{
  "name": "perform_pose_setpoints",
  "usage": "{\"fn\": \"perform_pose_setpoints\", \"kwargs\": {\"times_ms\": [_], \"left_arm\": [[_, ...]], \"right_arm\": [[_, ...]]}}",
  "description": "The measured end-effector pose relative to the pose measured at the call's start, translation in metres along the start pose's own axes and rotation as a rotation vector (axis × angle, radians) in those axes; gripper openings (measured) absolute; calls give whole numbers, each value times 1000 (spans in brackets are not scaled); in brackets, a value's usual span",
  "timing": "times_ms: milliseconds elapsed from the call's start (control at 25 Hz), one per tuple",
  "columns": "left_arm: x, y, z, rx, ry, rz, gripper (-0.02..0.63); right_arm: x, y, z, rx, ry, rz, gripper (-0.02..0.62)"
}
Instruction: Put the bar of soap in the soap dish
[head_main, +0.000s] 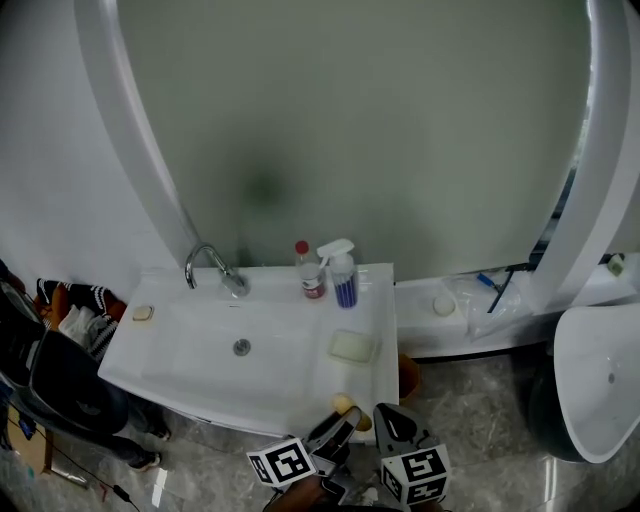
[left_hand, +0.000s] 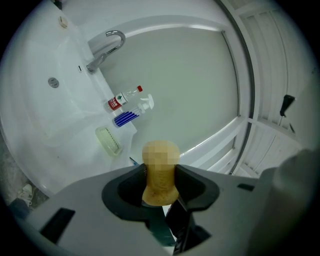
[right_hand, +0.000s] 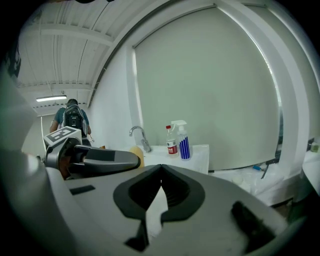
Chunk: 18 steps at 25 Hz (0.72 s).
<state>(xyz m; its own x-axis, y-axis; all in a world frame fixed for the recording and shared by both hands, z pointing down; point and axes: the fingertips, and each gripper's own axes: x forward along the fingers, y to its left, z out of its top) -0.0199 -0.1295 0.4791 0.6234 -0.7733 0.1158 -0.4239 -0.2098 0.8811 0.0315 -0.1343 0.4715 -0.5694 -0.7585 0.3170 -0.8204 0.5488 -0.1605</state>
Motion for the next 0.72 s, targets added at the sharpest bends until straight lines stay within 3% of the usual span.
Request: {"fn": "perform_pose_setpoints", "kwargs": {"times_ms": [480, 720], "left_arm": [[35, 32, 48, 22, 58, -9, 182], [56, 49, 62, 62, 136, -5, 182]], "right_arm": [[55, -14, 15, -1, 19, -53, 11], [79, -23, 21, 21, 19, -89, 11]]}}
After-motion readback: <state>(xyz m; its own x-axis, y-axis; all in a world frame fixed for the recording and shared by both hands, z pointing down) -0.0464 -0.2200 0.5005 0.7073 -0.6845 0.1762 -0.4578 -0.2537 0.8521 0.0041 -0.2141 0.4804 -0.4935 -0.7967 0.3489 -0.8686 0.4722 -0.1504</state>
